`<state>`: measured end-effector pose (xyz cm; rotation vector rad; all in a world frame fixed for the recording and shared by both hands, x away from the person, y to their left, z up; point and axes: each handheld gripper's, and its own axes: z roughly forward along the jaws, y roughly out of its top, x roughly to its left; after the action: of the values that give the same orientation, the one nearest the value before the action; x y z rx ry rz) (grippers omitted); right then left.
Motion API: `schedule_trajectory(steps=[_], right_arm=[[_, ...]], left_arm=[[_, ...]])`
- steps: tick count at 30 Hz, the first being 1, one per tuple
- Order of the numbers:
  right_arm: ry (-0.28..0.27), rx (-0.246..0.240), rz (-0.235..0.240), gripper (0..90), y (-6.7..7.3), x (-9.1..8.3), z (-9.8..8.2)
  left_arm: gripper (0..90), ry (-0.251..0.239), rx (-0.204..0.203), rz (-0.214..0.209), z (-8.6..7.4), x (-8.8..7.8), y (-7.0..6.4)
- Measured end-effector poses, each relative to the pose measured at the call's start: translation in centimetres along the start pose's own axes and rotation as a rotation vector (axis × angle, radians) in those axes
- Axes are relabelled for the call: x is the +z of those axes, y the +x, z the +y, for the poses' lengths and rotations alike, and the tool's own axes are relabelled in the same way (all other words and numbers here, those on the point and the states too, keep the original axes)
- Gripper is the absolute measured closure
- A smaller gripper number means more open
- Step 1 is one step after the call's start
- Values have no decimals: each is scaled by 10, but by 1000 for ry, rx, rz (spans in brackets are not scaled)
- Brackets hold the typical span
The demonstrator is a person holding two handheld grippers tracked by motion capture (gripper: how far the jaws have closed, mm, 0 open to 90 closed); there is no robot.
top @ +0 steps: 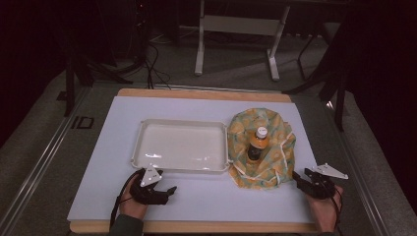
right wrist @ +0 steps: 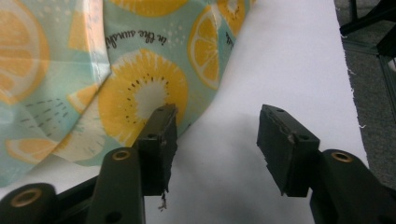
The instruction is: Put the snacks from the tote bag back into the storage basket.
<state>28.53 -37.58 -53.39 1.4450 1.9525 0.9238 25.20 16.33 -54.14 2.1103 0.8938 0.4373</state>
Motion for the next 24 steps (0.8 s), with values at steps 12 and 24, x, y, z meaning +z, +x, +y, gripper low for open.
schedule_trajectory(steps=[12,24], right_arm=[[2,-45,40,521,3,-4,2],[22,-100,78,618,10,-14,12]], left_arm=[[234,-12,9,-15,0,-1,-1],[234,-16,21,-16,-1,-1,-2]])
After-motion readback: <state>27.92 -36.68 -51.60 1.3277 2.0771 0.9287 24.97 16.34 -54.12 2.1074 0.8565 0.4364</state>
